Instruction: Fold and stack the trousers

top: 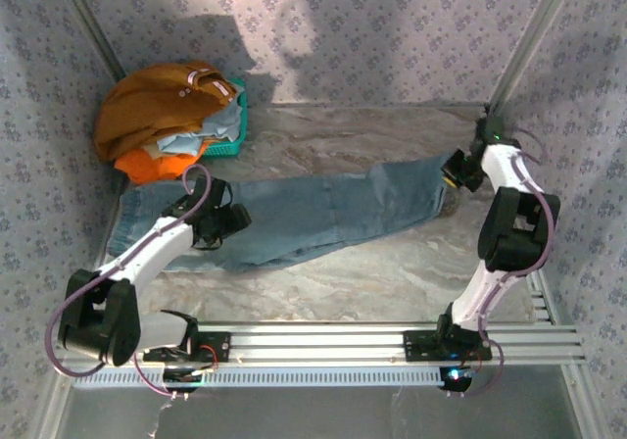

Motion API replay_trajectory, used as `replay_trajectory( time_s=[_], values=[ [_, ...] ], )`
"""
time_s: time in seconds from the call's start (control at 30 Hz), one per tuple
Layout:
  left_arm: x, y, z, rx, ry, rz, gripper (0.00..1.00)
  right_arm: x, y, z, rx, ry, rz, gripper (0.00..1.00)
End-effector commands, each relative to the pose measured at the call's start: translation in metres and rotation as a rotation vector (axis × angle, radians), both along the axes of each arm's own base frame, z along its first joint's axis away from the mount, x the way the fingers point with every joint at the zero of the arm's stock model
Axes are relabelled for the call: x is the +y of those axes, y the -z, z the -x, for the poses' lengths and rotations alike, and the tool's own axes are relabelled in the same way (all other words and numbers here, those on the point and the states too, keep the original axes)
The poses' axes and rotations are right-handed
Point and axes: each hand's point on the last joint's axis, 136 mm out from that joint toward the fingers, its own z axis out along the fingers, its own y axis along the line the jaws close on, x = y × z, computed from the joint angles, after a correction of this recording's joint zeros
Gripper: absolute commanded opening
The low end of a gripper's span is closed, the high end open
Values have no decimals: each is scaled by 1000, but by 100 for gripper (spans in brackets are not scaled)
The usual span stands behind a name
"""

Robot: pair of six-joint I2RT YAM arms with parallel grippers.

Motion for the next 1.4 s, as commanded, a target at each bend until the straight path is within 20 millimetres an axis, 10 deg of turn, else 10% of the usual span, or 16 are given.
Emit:
replay_trajectory(
  time_s=[0.0, 0.4, 0.67, 1.03, 1.37],
  values=[
    [10, -21, -2, -30, -15, -34, 75, 51, -47, -5, -73, -130, 64, 0],
    [30, -44, 6, -75, -78, -47, 75, 257, -88, 50, -192, -546, 115, 0],
    [41, -46, 6, -87, -117, -48, 75, 380, -59, 99, -171, -701, 34, 0],
    [45, -33, 12, -76, -136, -33, 75, 453, -5, 136, -70, -792, 11, 0],
    [48, -29, 12, -73, -146, -21, 75, 482, 0, 149, -79, -854, -6, 0]
  ],
)
